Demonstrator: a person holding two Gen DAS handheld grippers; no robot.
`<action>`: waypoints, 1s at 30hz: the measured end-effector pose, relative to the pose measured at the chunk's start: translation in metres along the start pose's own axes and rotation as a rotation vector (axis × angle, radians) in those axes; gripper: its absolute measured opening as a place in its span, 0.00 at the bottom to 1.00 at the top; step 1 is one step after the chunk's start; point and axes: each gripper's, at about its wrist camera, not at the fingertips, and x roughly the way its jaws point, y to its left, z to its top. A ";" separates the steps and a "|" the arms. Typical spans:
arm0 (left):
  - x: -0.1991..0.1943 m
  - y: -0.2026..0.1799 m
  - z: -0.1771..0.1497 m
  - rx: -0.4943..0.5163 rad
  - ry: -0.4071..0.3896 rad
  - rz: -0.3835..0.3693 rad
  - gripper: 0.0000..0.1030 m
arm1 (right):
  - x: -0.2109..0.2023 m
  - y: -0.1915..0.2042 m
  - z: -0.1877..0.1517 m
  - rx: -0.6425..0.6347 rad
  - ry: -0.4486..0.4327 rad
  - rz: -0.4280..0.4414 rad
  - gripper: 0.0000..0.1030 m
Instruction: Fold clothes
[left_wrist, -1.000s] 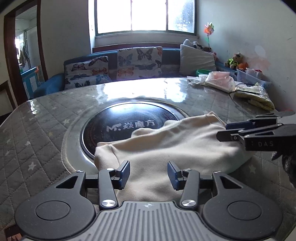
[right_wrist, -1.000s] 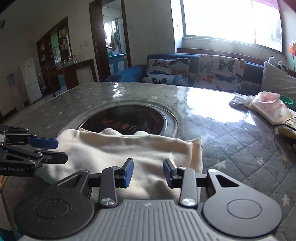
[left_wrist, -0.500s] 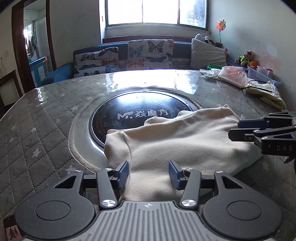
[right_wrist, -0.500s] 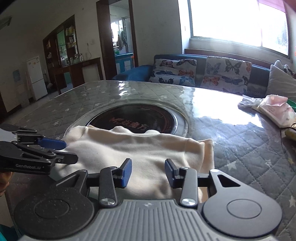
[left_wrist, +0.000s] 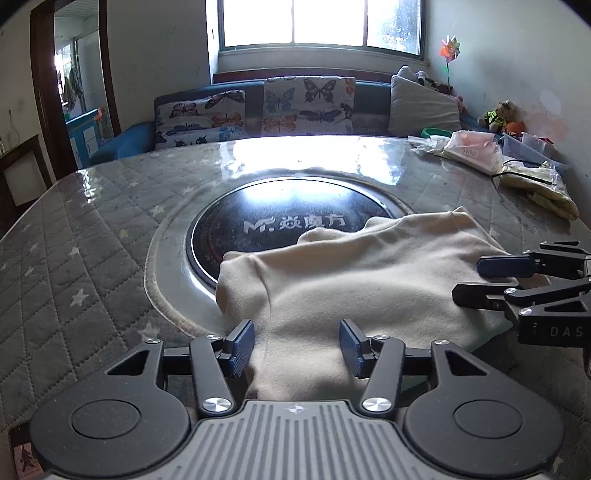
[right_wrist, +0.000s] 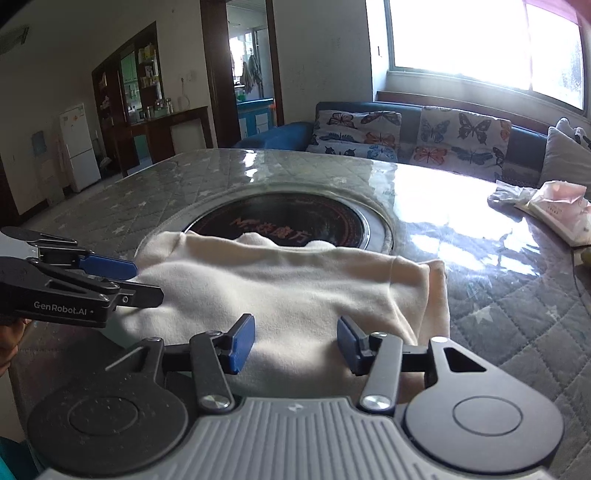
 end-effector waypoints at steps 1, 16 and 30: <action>0.000 0.001 -0.001 -0.002 0.000 -0.002 0.53 | 0.000 -0.001 0.000 0.002 0.002 0.000 0.50; 0.001 0.002 0.001 -0.002 0.002 0.001 0.54 | 0.006 0.014 -0.001 -0.030 -0.003 0.031 0.55; 0.019 0.011 0.029 -0.036 -0.016 0.030 0.54 | 0.034 0.005 0.039 -0.046 -0.002 0.017 0.58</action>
